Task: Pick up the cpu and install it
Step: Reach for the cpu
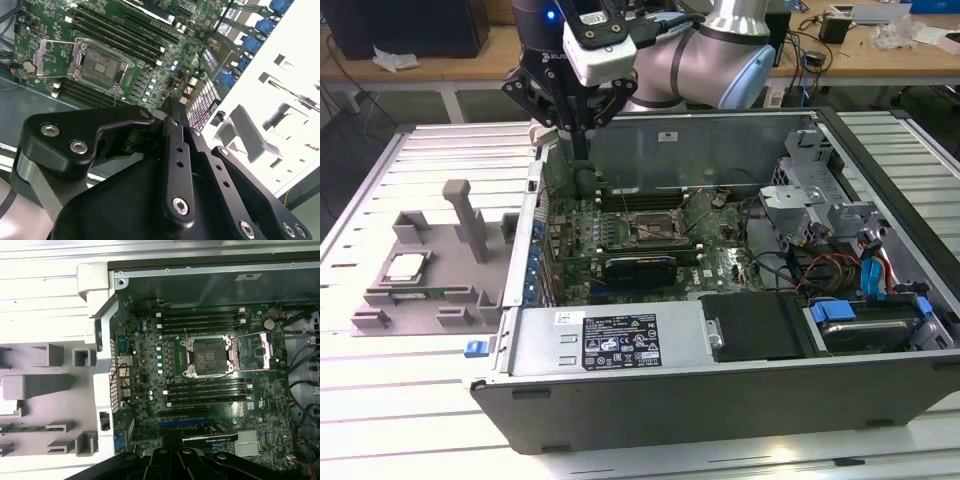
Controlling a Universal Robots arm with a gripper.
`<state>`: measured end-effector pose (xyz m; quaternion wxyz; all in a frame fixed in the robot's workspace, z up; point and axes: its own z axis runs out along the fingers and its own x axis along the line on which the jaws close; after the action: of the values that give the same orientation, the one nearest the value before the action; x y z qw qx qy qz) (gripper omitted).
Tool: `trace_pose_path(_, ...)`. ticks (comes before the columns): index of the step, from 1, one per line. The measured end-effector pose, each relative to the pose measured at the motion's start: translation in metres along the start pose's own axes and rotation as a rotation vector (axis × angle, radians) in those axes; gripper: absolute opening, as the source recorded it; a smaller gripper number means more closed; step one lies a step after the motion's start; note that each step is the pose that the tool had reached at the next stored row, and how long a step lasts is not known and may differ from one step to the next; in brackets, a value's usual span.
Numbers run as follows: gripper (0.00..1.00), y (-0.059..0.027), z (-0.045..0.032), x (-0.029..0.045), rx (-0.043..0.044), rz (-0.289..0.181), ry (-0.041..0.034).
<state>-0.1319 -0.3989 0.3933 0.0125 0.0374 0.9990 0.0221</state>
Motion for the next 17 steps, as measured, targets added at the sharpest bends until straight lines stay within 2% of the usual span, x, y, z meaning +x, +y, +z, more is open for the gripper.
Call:
trace_pose_path(2, 0.11, -0.0005, -0.0002, 0.0072, 0.0, 0.0, 0.0)
trace_pose_path(17, 0.11, -0.0026, -0.001, 0.0353, 0.0, 0.0, 0.0)
